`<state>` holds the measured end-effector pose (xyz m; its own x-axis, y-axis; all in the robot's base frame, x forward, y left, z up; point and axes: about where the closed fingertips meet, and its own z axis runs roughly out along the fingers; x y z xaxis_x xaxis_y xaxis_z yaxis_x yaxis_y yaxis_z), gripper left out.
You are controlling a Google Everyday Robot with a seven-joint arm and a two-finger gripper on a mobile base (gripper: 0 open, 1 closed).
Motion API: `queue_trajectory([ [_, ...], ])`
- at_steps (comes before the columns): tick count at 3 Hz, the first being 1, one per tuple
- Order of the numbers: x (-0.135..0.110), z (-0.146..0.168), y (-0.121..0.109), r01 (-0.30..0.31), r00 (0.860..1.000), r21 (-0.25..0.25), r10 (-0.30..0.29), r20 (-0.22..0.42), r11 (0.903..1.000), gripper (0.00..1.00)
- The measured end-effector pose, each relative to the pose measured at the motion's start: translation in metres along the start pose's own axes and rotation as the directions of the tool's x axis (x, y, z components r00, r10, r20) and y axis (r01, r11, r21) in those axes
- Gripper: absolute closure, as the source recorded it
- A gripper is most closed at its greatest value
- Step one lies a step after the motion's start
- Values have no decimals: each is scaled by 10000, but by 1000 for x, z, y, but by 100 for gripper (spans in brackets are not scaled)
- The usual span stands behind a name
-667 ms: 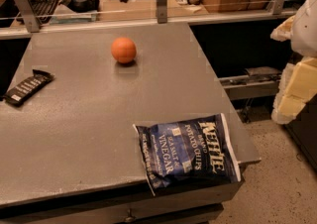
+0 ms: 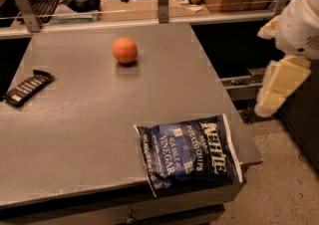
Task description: Move orange near blue chip bag
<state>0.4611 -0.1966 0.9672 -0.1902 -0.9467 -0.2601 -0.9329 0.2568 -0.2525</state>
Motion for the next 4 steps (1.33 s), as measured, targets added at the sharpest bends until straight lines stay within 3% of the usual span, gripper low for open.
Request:
queue_trajectory([
  [1,-38,35,-30,218,9937,28,-220,1102,9998,0],
  [2,-77,78,-65,383,9687,58,-385,2453,9993,0],
  [3,-133,126,-114,338,8932,51,-325,4485,9994,0],
  [4,-167,147,-141,293,8314,-3,-242,5551,9996,0],
])
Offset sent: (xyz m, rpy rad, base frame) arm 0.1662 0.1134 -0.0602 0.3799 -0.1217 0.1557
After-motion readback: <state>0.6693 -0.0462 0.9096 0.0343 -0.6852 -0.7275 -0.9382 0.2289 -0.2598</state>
